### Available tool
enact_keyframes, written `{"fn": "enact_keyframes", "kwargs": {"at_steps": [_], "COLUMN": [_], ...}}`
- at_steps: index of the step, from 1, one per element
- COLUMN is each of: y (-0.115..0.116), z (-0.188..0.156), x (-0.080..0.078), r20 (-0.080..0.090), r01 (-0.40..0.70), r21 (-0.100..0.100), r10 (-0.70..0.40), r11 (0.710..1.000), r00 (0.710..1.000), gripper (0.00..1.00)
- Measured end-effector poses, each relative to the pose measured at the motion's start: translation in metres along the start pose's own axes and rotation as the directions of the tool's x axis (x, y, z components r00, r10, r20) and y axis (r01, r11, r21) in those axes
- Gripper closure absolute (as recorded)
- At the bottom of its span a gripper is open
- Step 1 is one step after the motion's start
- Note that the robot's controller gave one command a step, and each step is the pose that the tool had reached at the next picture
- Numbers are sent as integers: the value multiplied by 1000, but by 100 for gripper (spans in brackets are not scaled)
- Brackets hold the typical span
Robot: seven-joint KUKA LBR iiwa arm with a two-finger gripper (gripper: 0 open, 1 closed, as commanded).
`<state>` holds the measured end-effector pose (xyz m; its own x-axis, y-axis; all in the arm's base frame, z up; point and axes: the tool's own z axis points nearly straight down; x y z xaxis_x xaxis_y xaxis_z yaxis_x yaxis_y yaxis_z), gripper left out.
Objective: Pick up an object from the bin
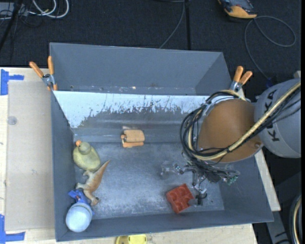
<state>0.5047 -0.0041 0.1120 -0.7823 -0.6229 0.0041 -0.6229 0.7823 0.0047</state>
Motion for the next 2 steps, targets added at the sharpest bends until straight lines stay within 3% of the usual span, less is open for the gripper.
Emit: {"fn": "enact_keyframes", "kwargs": {"at_steps": [1,2], "y": [9,27], "z": [26,37], "x": [3,12], "r20": [-2,3], "r01": [16,397], "r21": [0,3], "r10": [-16,-397], "r11": [1000,918], "r00": [1000,918], "gripper": [0,100]}}
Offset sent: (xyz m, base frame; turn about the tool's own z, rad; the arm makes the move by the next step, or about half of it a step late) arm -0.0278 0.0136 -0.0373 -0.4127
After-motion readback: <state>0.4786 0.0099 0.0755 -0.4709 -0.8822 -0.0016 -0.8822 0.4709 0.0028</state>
